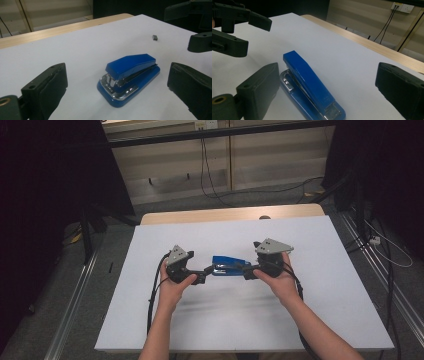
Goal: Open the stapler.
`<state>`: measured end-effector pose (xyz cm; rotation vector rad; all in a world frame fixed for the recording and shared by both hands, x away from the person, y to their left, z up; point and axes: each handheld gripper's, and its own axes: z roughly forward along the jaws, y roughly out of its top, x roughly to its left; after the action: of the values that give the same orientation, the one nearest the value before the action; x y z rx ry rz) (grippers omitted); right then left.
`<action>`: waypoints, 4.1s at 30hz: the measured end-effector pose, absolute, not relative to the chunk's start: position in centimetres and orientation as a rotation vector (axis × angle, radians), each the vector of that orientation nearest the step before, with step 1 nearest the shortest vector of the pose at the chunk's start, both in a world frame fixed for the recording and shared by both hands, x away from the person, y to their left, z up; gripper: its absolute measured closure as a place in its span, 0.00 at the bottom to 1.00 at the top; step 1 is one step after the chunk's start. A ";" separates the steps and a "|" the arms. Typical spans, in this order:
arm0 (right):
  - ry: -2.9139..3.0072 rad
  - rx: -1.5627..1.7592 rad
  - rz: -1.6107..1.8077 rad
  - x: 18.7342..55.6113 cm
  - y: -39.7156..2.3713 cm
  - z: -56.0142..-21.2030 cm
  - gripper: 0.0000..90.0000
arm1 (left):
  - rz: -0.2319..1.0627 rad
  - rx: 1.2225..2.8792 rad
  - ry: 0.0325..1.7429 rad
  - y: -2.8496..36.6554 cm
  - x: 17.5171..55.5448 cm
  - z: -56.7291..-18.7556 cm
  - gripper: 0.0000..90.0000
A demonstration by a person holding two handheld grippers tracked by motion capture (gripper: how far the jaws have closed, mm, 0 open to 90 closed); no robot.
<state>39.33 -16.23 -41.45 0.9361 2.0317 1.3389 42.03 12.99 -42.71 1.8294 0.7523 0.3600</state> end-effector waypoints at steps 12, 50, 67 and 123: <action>2.054 0.915 1.307 40.5 -14.5 -41.6 0.04 | 0.349 1.872 0.833 12.9 42.6 -43.3 0.05; 2.336 0.782 1.355 45.3 -8.6 -43.9 0.54 | 0.358 2.060 0.826 12.8 42.6 -44.4 0.19; 2.391 0.757 1.316 45.9 -8.4 -44.8 0.60 | 0.362 2.058 0.839 12.9 42.7 -44.5 0.19; 2.296 0.733 1.434 45.2 -10.4 -42.2 0.67 | 0.339 1.911 0.798 10.4 43.6 -45.0 0.98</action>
<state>45.20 -10.44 -42.23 0.7331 2.2964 1.4345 43.58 10.36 -44.96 1.9112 0.7978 0.3394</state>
